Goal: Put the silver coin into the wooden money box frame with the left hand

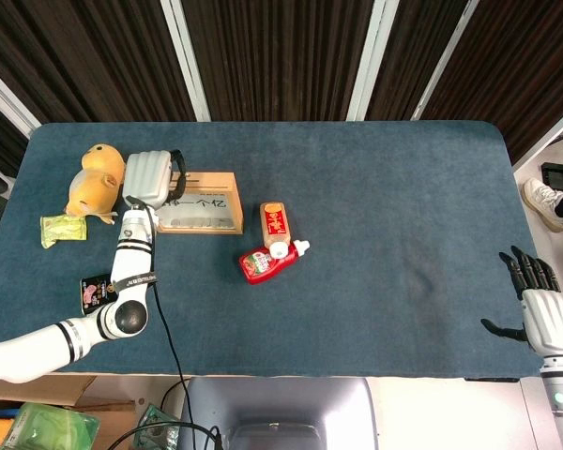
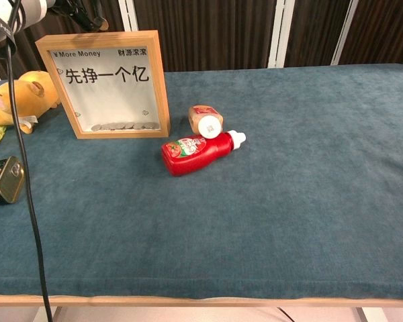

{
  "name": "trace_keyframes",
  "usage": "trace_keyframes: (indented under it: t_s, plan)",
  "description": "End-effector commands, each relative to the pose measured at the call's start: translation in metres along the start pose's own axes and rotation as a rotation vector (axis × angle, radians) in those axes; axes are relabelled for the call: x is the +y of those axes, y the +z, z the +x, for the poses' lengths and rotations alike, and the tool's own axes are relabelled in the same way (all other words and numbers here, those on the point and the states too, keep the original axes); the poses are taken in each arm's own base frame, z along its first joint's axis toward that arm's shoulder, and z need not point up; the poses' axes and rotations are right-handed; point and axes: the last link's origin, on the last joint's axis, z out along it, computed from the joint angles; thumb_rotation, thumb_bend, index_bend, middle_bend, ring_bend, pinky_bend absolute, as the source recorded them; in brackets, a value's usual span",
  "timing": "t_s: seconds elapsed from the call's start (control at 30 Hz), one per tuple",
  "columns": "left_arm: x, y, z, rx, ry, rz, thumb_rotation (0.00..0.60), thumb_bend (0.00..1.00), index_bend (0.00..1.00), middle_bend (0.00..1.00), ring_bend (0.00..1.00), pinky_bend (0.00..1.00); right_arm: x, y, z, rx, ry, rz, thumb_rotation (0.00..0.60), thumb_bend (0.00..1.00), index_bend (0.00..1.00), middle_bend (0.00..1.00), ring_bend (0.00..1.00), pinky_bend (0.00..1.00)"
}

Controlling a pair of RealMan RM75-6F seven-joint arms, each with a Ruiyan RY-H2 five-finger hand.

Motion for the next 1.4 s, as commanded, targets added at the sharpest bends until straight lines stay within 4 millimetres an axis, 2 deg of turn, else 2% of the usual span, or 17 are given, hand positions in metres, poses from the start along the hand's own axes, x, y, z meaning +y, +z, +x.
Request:
trace_keyframes:
  t_s: [0.03,0.8,0.87,1.07,1.4]
  plan:
    - [-0.0005,0.0002,0.0003,-0.007,0.003,0.0,0.6,0.44,0.66,1.0,1.0,1.0,0.0,-0.0001,0.0,0.0,0.0,0.0,0.6,0.16,0.0,0.0,0.0,0.0]
    - [-0.004,-0.0009,-0.0035,-0.051,0.036,0.006,0.6,0.44,0.65,1.0,1.0,1.0,0.0,-0.0007,0.0,-0.001,0.002,0.004,0.6,0.16,0.0,0.0,0.0,0.0]
    - [-0.0042,-0.0006,-0.004,-0.051,0.037,0.008,0.6,0.44,0.62,1.0,1.0,1.0,-0.0002,-0.0008,0.0,-0.001,0.001,0.004,0.6,0.16,0.0,0.0,0.0,0.0]
    - [-0.0041,-0.0006,-0.0025,-0.038,0.032,0.003,0.6,0.42,0.42,1.0,1.0,1.0,0.0,-0.0005,-0.0001,-0.003,0.001,0.004,0.6,0.16,0.0,0.0,0.0,0.0]
    - [-0.0022,-0.0065,0.0034,-0.011,0.022,-0.017,0.6,0.41,0.36,1.0,1.0,1.0,0.0003,-0.0011,0.0013,0.002,0.004,0.003,0.6,0.16,0.0,0.0,0.0,0.0]
